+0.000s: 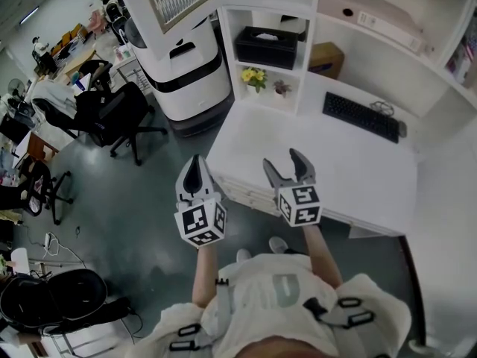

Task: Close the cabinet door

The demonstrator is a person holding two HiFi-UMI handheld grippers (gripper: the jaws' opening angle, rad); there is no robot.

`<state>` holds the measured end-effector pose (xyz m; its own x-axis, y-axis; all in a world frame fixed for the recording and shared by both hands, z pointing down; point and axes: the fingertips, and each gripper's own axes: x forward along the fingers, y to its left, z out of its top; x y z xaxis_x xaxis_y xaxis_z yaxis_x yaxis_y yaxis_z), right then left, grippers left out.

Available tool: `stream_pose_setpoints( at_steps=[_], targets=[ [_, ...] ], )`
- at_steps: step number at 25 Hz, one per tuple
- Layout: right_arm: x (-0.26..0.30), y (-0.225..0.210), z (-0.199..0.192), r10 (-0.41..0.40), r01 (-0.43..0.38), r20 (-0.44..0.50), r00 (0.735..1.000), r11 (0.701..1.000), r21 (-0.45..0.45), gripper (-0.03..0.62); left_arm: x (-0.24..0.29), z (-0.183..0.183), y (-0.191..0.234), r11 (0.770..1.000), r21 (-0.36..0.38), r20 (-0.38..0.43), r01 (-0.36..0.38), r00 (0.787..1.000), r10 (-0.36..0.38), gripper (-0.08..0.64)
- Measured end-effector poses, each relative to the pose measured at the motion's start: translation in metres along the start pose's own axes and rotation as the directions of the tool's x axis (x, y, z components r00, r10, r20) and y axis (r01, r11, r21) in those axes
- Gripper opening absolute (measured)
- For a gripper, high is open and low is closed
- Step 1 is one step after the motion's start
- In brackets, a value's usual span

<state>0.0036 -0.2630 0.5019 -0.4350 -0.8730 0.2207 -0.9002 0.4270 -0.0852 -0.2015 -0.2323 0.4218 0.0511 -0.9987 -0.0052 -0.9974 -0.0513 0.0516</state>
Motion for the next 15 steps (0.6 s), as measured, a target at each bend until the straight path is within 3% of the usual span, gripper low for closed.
stream_pose_setpoints(
  at_steps=[5,15],
  targets=[
    [0.006,0.000,0.021,0.001,-0.001,0.040,0.999,1.000,0.003,0.290,-0.004,-0.003,0.001,1.000,0.008,-0.013,-0.007,1.000,0.008,0.006],
    [0.033,0.016,0.150,0.073,-0.055,0.251,0.965,0.996,-0.077,0.290,-0.011,0.017,0.022,0.997,0.037,0.013,-0.067,0.998,0.067,0.006]
  ],
)
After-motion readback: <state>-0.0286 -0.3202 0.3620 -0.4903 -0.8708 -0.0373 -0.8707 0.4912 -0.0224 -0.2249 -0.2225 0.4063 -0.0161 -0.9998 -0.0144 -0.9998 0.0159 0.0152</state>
